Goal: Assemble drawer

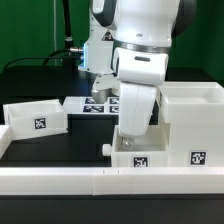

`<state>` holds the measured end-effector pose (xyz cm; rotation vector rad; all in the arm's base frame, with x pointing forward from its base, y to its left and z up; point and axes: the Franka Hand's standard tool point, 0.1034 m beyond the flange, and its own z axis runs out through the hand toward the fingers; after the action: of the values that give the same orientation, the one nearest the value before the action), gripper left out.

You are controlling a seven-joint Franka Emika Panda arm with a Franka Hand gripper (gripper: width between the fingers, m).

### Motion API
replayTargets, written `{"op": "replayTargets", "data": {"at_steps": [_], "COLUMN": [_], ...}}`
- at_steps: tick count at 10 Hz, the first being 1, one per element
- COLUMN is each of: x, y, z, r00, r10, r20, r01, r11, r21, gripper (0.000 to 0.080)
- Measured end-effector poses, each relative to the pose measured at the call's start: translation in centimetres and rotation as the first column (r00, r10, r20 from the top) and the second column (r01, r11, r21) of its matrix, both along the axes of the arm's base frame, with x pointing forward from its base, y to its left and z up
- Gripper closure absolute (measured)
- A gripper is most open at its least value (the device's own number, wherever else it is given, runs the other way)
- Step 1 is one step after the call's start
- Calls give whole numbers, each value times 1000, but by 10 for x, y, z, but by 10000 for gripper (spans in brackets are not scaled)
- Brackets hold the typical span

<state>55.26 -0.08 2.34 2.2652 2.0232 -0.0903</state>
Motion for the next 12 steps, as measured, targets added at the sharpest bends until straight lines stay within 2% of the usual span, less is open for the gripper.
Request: {"op": "replayTargets", "data": {"at_steps": [1, 2, 3, 7, 8, 11, 12], "x": [1, 5, 9, 32, 34, 33, 34], "y": [-1, -3, -7, -35, -45, -45, -54], "z": [8, 18, 27, 51, 53, 50, 50], "r00": [1000, 1000, 1000, 1000, 999, 999, 998], "r10": [-2, -4, 2, 27, 39, 49, 68], "r20": [-4, -5, -1, 10, 11, 7, 10], "r01": [2, 4, -2, -27, -39, -49, -68], "r11": [1000, 1000, 1000, 999, 999, 998, 998], "r21": [-6, -13, -18, -37, -38, -33, 9], "gripper": [213, 213, 160, 151, 151, 151, 151]}}
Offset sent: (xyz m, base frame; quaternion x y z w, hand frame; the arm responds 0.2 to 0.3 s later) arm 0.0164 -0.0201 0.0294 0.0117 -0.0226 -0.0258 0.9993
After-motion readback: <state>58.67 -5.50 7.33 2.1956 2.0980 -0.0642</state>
